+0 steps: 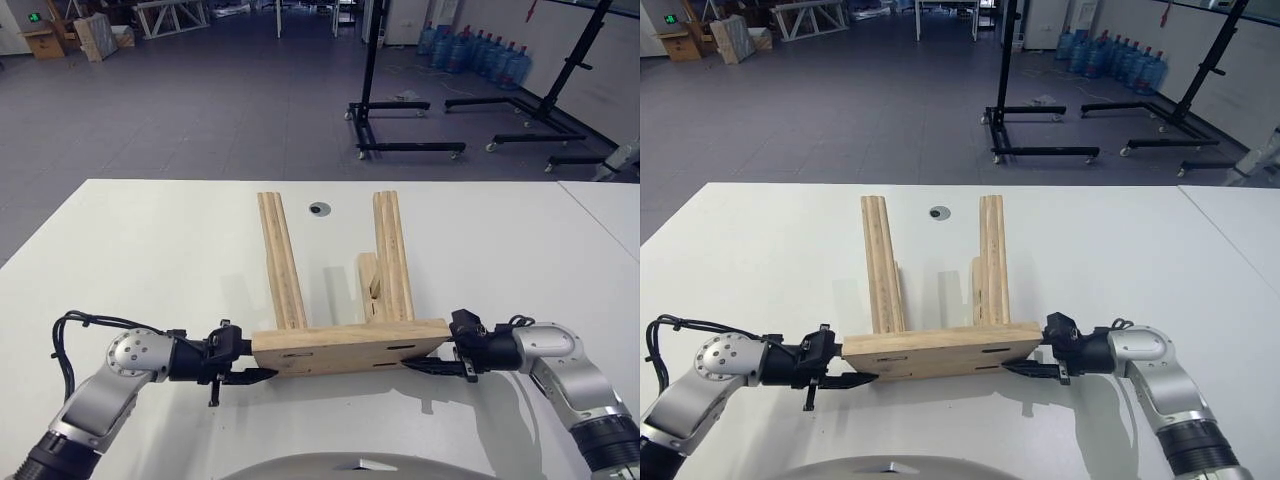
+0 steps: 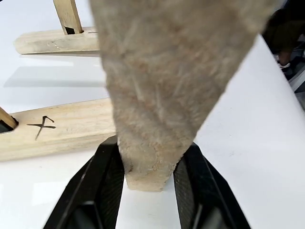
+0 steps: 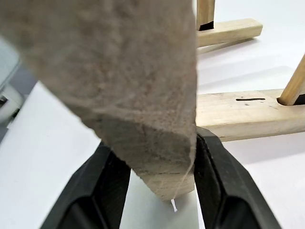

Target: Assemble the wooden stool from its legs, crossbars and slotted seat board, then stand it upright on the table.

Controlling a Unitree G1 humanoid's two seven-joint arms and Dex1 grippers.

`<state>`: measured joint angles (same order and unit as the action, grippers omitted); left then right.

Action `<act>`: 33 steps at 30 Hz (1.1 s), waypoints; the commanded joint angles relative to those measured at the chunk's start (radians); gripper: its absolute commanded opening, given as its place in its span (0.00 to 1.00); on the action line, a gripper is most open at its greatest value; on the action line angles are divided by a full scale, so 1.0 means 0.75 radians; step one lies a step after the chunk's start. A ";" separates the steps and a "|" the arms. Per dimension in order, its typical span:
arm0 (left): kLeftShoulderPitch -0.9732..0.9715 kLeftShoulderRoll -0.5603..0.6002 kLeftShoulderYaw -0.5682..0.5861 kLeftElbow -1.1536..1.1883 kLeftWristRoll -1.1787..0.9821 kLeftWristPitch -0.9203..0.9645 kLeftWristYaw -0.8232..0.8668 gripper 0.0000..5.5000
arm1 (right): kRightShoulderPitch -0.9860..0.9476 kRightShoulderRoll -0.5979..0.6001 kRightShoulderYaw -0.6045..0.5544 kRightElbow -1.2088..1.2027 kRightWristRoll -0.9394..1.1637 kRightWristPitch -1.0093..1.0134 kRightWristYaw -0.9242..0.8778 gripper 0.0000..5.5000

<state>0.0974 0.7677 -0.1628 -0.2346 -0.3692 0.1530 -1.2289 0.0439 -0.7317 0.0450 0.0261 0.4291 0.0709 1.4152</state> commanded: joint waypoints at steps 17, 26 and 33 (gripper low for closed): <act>-0.224 0.106 0.406 -0.280 -1.227 0.975 0.123 0.24 | -0.361 -0.420 -0.068 -0.436 1.054 1.612 0.068 0.26; -0.156 0.253 0.512 -0.437 -2.103 0.958 0.736 0.24 | -0.712 -1.028 0.321 -0.265 1.743 2.058 0.263 0.25; -0.143 0.232 0.459 -0.391 -2.137 1.032 0.736 0.24 | -0.566 -1.099 0.430 -0.200 1.981 2.056 0.157 0.25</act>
<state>0.1064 0.9520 0.1299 -0.4917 -1.9263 0.9769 -0.6638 -0.4194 -1.6406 0.2731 -0.0992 1.6535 1.4616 1.4444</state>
